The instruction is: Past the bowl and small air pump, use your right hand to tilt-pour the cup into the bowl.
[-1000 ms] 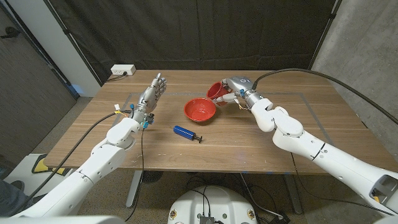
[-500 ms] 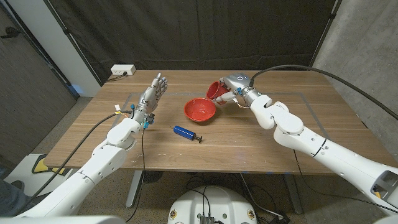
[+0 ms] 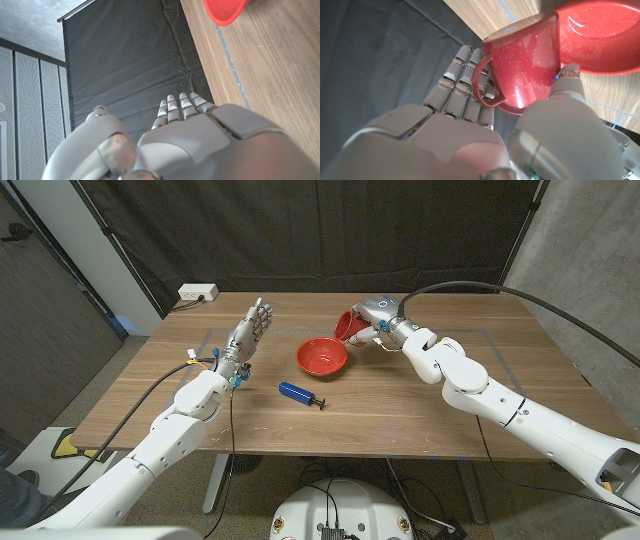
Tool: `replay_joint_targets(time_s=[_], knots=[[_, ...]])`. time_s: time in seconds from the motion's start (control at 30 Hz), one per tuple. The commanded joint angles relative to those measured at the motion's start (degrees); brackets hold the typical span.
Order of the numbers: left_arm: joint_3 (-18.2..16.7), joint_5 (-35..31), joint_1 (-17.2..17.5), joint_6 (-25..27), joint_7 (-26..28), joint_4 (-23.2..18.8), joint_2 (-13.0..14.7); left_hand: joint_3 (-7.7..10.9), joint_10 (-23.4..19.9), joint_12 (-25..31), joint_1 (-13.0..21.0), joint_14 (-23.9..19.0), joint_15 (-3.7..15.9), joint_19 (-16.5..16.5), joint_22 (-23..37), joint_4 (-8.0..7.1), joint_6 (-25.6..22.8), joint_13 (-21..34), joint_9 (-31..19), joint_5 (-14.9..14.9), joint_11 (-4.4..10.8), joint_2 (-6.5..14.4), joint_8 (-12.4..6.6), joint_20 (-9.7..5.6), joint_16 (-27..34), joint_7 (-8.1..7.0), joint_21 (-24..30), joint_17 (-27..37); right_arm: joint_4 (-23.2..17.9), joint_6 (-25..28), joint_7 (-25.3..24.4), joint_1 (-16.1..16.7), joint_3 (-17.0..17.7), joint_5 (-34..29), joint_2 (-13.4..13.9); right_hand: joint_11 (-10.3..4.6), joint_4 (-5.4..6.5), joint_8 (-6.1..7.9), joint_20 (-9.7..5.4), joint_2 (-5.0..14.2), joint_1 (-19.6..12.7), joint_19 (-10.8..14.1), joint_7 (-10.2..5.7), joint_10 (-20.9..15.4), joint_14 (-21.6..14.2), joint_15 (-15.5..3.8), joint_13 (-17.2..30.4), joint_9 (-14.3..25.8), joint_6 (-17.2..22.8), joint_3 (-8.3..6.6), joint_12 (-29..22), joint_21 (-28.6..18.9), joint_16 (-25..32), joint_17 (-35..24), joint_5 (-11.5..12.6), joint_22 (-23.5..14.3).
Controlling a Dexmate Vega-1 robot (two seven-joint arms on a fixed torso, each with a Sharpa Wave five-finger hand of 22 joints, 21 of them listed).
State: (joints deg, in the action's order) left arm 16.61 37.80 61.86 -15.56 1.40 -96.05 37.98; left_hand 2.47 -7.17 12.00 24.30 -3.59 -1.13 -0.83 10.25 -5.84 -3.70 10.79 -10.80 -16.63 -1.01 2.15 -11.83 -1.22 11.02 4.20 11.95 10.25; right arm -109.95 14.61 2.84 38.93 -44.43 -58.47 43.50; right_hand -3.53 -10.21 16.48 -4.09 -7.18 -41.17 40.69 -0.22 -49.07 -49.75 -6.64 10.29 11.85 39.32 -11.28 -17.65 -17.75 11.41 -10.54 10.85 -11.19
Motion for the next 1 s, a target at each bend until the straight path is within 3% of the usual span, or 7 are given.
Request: replay_joint_targets(time_s=[0.03,0.47,1.0], knots=[[0.63,-0.84,-0.26,-0.09,0.38,-0.04,-0.44,0.21,-0.61,0.23,0.18,-0.62,0.2,-0.03,0.27,0.27,-0.82,0.19,-0.08,-0.03,0.01,0.18,-0.26,0.08,0.11,-0.31,0.08,0.21,0.3,-1.82,1.45,-1.36,-1.02,-5.7,-0.87,-6.62,2.2,0.24,-7.59,15.19,-14.94,-0.18,-9.12,-7.09,-0.59,-6.57,0.29,0.34,9.81,-2.75,-0.12,0.27,-0.06,-0.1,0.02,-0.15],[0.04,-0.72,0.42,-2.12,0.43,0.76,-1.05,0.24,-0.82,0.24,0.44,-0.7,0.35,-0.1,0.27,0.37,-1.03,0.19,-0.08,0.08,0.23,0.39,-0.26,-0.03,0.08,-0.61,0.02,0.21,-2.12,-6.02,3.26,-2.97,-2.58,-15.24,-0.35,-6.63,2.32,0.22,-7.56,15.25,-14.93,-0.17,-9.32,-7.48,-0.66,-6.55,0.3,0.4,10.19,-2.78,-0.06,0.34,-0.1,-0.08,-0.13,-0.17],[0.42,0.02,0.08,-3.39,-1.44,1.5,-1.59,0.21,-0.76,0.14,0.65,-0.67,0.39,-0.3,0.27,0.46,-1.03,0.2,-0.09,0.23,0.21,0.54,-0.16,-0.09,0.01,-0.6,-0.07,0.21,0.64,-10.51,6.18,-5.94,-3.3,-22.51,-0.91,-6.9,2.47,0.11,-7.55,15.35,-14.87,-0.21,-9.63,-7.65,-0.72,-6.6,0.31,0.45,10.42,-2.79,0.11,0.44,-0.12,-0.09,-0.26,-0.19]])
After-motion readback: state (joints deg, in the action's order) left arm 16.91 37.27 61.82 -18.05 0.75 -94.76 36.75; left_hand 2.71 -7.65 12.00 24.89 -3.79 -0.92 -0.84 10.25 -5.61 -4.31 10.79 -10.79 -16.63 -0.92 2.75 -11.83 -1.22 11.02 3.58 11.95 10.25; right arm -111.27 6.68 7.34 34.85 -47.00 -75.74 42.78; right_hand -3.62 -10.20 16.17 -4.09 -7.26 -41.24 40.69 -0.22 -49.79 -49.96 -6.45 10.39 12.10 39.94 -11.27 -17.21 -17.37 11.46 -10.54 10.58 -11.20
